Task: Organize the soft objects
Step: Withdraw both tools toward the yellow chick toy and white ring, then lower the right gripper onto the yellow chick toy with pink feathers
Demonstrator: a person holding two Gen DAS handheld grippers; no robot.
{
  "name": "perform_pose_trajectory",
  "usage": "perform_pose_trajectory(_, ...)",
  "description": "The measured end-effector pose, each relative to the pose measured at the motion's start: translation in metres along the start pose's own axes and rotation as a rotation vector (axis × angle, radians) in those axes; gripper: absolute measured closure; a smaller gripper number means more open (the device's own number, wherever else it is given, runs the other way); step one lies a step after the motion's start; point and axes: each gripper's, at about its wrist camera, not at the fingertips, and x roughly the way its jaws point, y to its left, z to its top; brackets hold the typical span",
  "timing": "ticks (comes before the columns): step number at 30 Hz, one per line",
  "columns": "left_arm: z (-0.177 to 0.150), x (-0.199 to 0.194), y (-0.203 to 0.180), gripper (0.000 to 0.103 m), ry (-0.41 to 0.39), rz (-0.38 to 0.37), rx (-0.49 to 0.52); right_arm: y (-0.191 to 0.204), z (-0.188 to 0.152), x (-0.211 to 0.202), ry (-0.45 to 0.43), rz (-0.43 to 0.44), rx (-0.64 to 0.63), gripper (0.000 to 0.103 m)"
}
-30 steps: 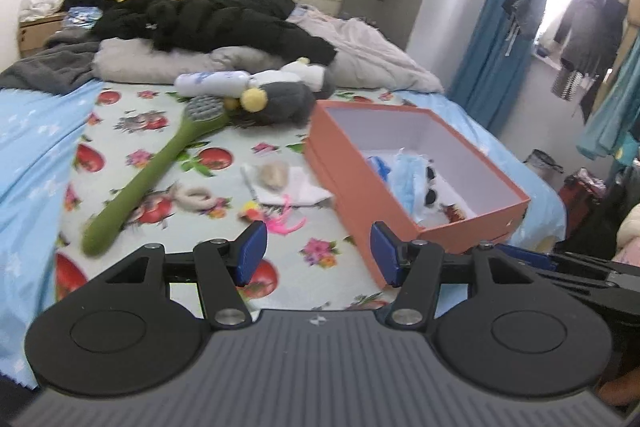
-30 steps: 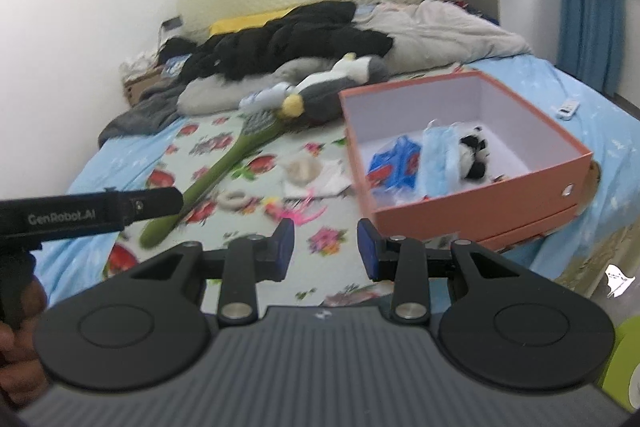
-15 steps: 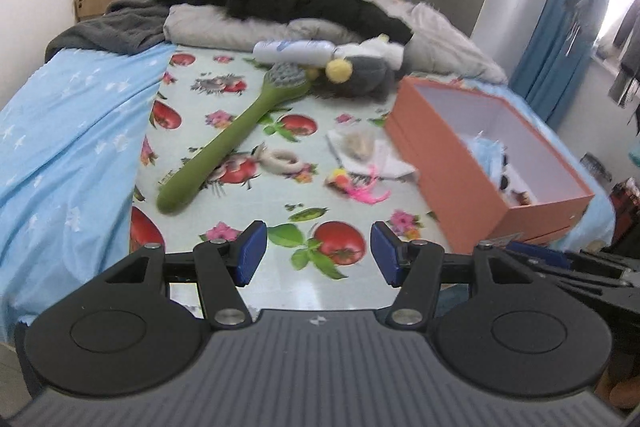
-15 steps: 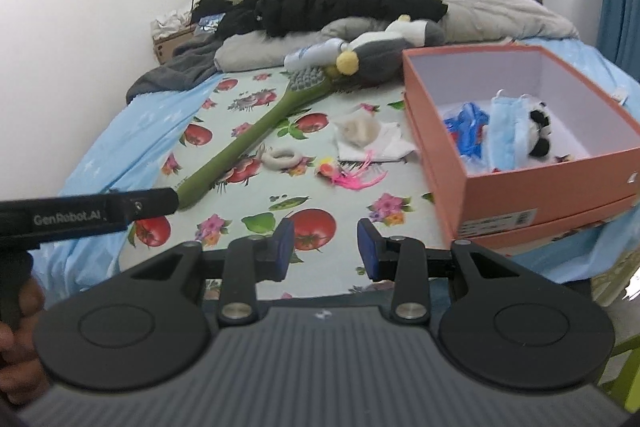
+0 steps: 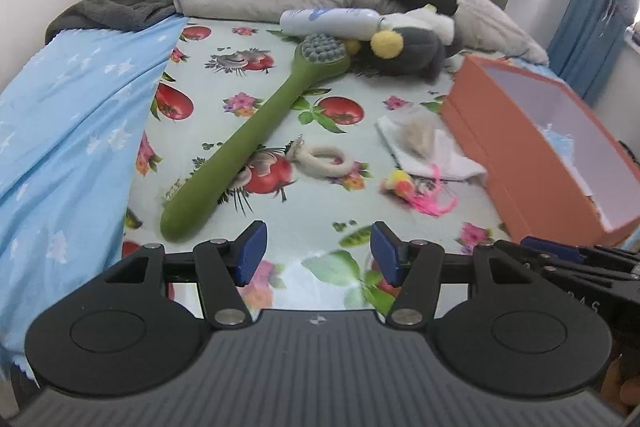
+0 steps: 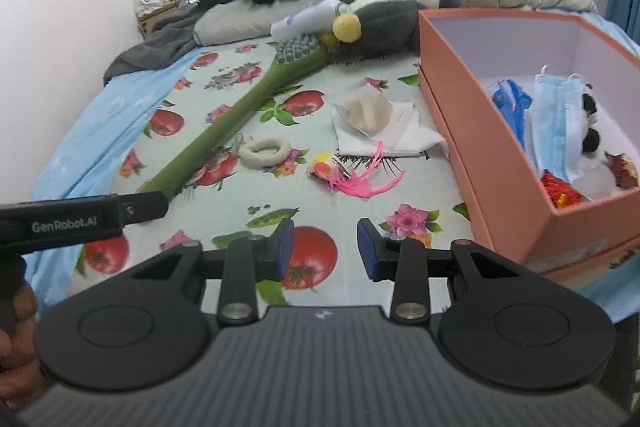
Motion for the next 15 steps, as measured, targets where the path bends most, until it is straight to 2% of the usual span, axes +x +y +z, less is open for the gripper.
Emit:
perform_pose_trajectory(10, 0.035, 0.086, 0.007, 0.04, 0.04, 0.013, 0.046, -0.014, 0.027, 0.066, 0.032, -0.035, -0.008, 0.065)
perform_pose_trajectory(15, 0.052, 0.131, 0.006, 0.04, 0.076, -0.022, 0.082, -0.015, 0.038, 0.099, 0.057, 0.025, -0.013, 0.065)
